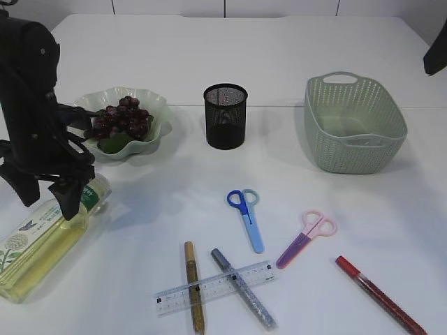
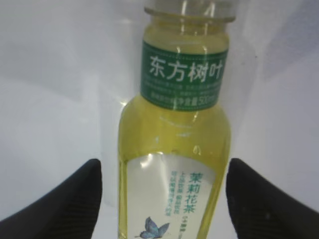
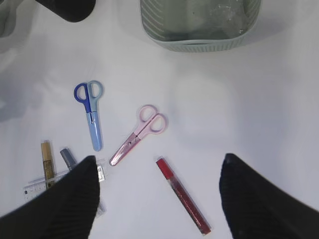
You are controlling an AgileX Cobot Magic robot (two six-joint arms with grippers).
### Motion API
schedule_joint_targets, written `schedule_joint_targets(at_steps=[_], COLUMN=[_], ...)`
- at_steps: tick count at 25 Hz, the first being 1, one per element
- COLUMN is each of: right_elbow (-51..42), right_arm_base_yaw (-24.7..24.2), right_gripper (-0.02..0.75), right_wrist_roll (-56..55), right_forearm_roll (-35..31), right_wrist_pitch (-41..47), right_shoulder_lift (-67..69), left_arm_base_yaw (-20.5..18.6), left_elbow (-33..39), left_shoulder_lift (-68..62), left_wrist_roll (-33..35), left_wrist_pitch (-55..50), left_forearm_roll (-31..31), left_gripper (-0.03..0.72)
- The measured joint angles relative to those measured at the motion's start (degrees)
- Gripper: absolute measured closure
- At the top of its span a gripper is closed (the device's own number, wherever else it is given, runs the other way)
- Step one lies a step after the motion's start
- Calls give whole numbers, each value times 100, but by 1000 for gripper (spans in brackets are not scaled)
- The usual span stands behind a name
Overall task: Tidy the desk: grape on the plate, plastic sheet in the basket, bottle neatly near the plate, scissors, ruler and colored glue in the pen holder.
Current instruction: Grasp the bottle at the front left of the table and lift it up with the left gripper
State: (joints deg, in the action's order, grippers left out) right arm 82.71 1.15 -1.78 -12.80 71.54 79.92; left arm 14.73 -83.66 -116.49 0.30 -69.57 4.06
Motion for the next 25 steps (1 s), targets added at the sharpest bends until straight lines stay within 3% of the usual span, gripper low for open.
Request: schedule_joint_targets(at_steps=[25], right_elbow=[0], right_arm_base_yaw=[0], right_gripper=[173], right_wrist_roll=[70], right_forearm_roll=[-6], right_wrist_pitch=[14], right_shoulder_lift=[0], left_arm_base_yaw=[0], left_elbow=[-33], left_shoulder_lift=[-716], left_wrist_roll=[143], left_wrist_pitch=[61], left_forearm_roll=[-160], left_gripper=[127])
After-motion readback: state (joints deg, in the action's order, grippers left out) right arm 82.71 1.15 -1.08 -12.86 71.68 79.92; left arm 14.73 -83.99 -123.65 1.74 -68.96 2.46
